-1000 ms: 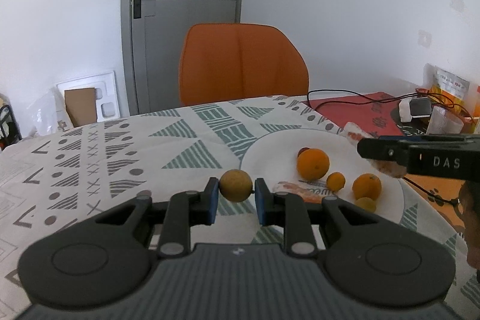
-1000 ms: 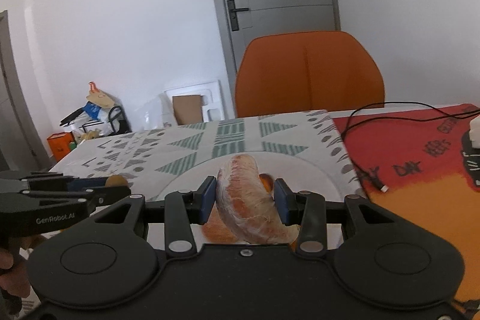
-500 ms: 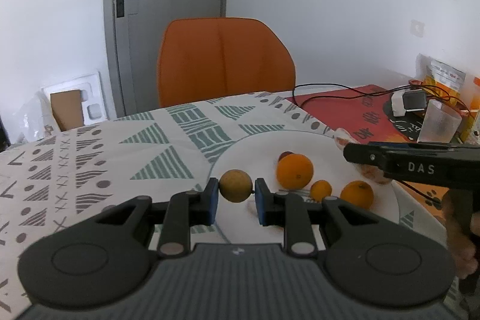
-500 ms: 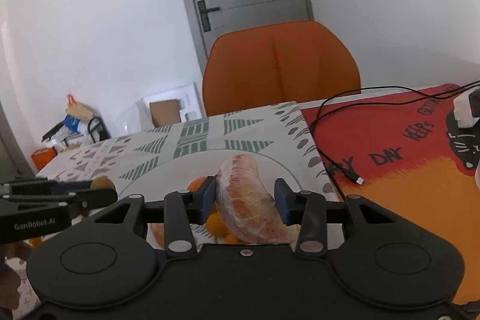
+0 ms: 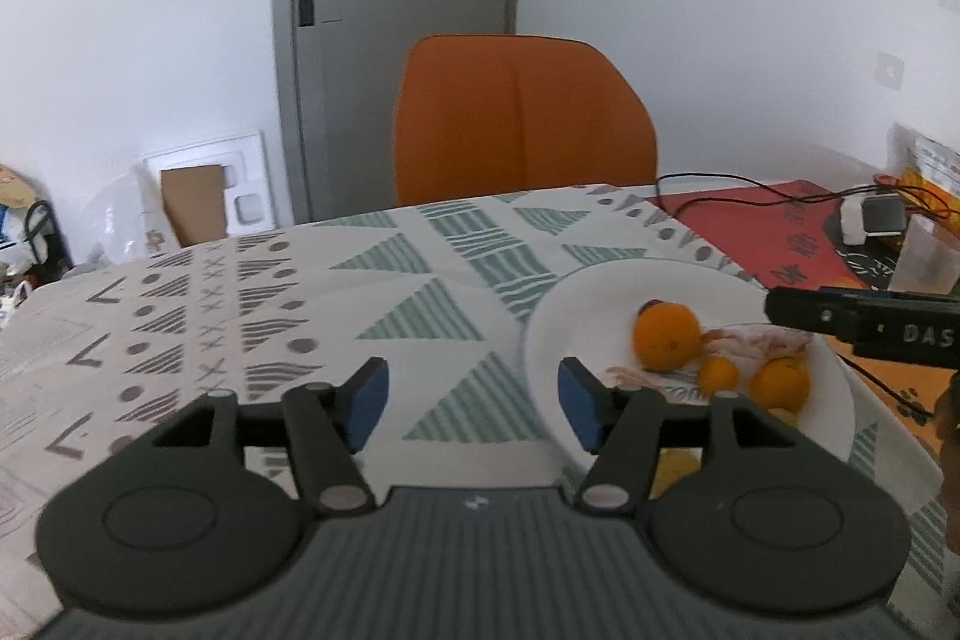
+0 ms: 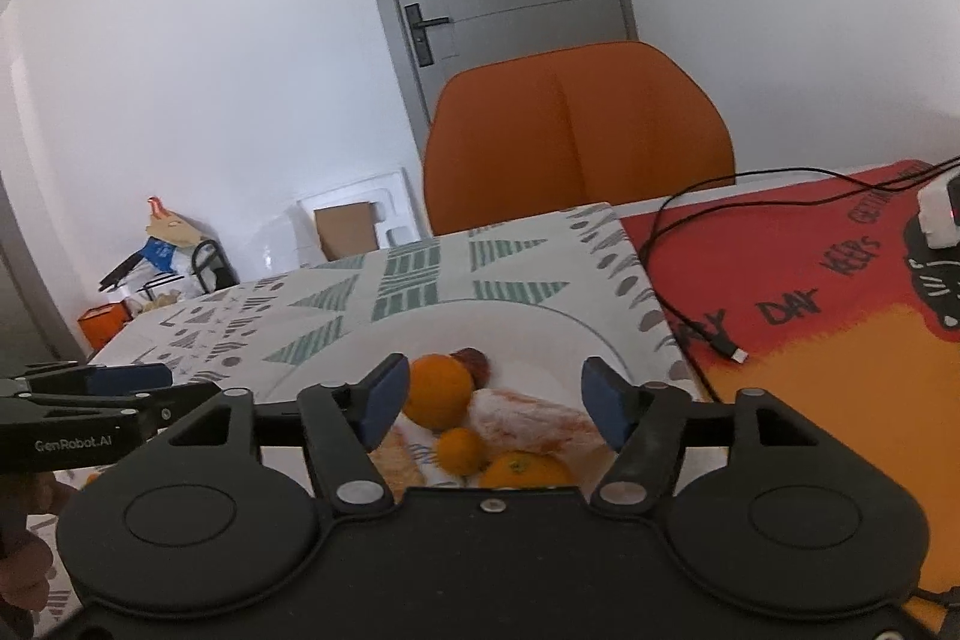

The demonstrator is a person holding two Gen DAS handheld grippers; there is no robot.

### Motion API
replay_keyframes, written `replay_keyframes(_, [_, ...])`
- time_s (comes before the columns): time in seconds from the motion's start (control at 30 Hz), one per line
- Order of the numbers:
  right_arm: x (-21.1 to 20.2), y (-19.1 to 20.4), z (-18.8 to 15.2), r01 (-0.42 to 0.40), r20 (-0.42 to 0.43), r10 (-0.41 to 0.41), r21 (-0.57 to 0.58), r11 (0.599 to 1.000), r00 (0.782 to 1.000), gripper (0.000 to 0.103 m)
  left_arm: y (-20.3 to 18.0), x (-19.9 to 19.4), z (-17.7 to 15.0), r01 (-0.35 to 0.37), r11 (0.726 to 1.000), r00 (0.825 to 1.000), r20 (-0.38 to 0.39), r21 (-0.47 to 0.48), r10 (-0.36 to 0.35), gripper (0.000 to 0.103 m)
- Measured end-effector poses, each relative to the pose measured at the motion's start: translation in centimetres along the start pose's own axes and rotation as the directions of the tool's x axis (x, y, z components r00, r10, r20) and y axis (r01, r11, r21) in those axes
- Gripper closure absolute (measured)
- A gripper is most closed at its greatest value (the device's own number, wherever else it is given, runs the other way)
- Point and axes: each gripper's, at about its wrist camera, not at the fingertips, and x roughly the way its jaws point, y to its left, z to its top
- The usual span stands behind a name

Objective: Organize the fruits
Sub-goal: 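Open both grippers to release the kiwi and pomelo segment onto the plate, then move the left gripper to a small kumquat while the right moves to the red lychee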

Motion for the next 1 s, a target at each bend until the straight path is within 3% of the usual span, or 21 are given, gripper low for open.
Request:
replay_keyframes(0.23, [-1.0, 1.9, 0.0, -0.031, 0.006, 0.032, -0.028, 0.999, 0.999, 0.026, 1.8, -2.1, -0.6, -0.044, 0.999, 0.999, 0.022, -0.011, 0.045, 0.024])
replay_keyframes(0.57, [-1.5, 4.3, -0.8, -0.064, -0.022, 0.064, -0.024, 0.998, 0.998, 0.013, 4.3, -4.4, -1.7, -0.062, 0.997, 0.998, 0.024, -0.055, 0.064, 0.023])
replay_keyframes(1.0, [-1.8, 7.8, -1.2, -0.101, -0.039, 0.099, -0.064, 0.993, 0.994, 0.01, 7.3, -6.4, -3.0, -0.086, 0.991, 0.996, 0.026, -0.105, 0.089, 0.023])
